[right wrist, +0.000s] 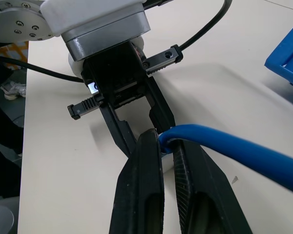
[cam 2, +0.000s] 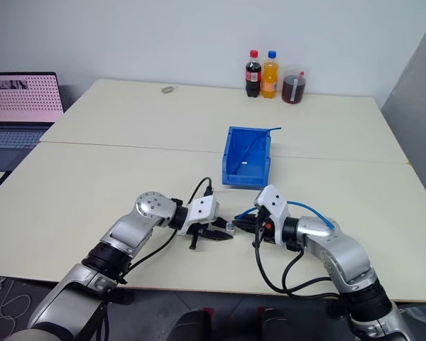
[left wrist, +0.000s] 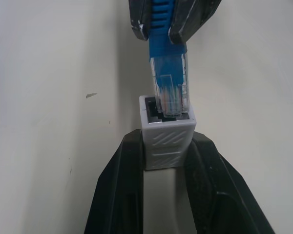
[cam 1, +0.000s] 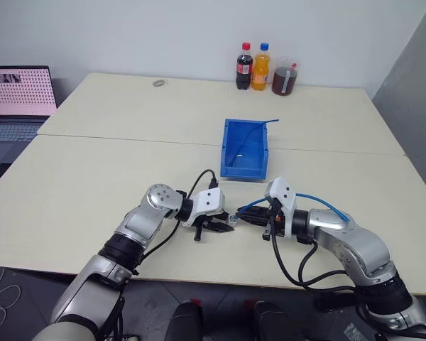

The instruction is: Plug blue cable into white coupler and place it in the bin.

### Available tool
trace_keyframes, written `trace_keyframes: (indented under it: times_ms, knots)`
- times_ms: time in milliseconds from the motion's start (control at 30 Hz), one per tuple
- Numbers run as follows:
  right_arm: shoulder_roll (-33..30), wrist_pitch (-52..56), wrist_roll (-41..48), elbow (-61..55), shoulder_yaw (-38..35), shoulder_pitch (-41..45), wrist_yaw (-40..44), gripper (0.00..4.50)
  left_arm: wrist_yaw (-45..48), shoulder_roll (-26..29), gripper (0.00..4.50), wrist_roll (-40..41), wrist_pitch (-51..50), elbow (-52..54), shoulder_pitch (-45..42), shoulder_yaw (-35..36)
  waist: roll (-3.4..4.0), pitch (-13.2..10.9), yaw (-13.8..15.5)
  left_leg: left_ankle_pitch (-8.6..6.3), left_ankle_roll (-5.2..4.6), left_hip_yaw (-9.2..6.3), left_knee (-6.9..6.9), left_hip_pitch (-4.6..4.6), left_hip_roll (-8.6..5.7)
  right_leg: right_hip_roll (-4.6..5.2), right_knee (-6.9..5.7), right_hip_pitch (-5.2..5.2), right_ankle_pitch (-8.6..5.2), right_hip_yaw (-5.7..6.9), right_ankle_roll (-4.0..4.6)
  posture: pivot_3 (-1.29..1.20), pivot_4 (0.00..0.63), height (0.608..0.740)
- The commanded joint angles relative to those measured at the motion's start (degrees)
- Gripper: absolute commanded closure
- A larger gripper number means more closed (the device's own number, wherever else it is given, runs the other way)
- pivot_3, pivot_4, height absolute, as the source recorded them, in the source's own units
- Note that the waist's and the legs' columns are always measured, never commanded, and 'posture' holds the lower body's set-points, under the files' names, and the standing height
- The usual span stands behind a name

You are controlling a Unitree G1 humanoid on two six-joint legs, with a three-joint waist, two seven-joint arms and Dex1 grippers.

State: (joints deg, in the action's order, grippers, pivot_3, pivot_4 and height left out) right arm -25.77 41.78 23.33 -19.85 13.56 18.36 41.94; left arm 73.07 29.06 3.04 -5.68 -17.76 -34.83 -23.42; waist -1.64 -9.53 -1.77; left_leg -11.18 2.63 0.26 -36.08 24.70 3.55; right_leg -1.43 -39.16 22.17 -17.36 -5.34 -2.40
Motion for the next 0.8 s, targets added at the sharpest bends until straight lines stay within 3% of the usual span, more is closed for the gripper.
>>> trace_keyframes:
  times_ms: [33, 500, 800]
  knots:
    - [0.03, 1.67, -1.13, 0.16, 1.59, -1.01, -1.51, 4.47, -0.01, 0.01, 3.68, -1.94, -0.18, -0.33, 1.13, -1.21, 0.03, 0.09, -0.01, 0.00, 0.00, 0.00, 0.00, 0.00, 0.00, 0.00, 0.00, 0.00, 0.00, 0.00, 0.00, 0.00, 0.150, 0.740]
    - [-2.24, 2.99, -7.01, -3.56, 9.20, 1.81, -2.83, 4.48, -0.25, -0.38, 3.69, -2.38, -0.85, 0.08, 1.34, -0.90, 0.26, 0.53, -0.05, 0.00, 0.00, 0.01, 0.00, -0.10, 0.01, -0.04, -0.08, -0.02, -0.01, -0.05, -0.01, 0.00, 0.150, 0.740]
    - [-0.77, 6.98, -3.52, -3.19, 5.28, 0.29, -3.41, 4.48, -0.89, -0.54, 3.69, -2.66, -1.04, 0.21, 1.48, -0.73, 0.27, 0.66, -0.05, 0.00, 0.00, 0.02, 0.00, -0.12, 0.02, -0.04, -0.07, -0.06, -0.01, -0.05, 0.00, 0.00, 0.150, 0.740]
